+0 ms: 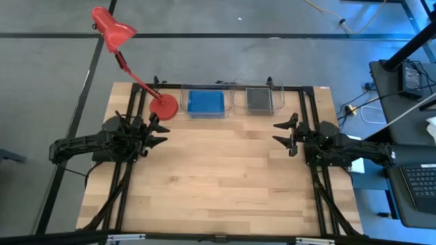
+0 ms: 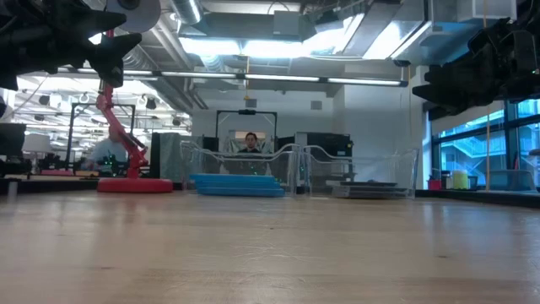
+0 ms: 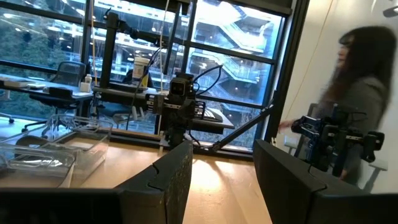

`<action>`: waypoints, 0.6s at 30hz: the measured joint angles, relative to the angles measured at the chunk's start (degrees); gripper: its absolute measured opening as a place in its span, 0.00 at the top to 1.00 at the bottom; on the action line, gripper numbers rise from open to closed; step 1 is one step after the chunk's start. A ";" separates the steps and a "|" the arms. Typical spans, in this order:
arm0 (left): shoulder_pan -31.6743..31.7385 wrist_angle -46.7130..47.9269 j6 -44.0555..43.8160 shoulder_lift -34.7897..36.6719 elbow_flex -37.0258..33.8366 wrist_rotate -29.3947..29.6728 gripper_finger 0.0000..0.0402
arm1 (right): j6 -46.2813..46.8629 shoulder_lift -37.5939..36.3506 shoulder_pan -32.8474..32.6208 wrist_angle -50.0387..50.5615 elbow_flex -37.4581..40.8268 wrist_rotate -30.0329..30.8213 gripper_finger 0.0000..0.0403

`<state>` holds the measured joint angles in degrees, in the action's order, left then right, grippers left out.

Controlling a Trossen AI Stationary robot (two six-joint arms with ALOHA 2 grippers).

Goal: Pick & place jewel cases by type
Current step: Return to Home Position

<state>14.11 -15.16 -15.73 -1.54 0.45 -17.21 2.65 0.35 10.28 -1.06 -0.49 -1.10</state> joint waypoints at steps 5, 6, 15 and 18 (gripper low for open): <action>0.00 0.00 0.00 0.00 0.00 0.02 0.58 | 0.01 0.00 -0.01 0.00 0.00 0.01 0.37; -0.02 0.00 0.00 0.00 0.00 0.01 0.58 | 0.03 0.01 -0.04 0.00 0.00 0.02 0.37; -0.02 0.00 0.00 0.00 0.00 0.01 0.58 | -0.02 0.01 -3.00 0.00 0.00 0.00 0.37; -0.02 -0.02 0.00 0.00 0.00 0.00 0.58 | -0.05 0.01 -3.04 0.00 0.00 0.01 0.37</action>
<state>14.09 -15.18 -15.73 -1.54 0.45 -17.21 2.60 0.36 7.25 -1.06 -0.49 -1.09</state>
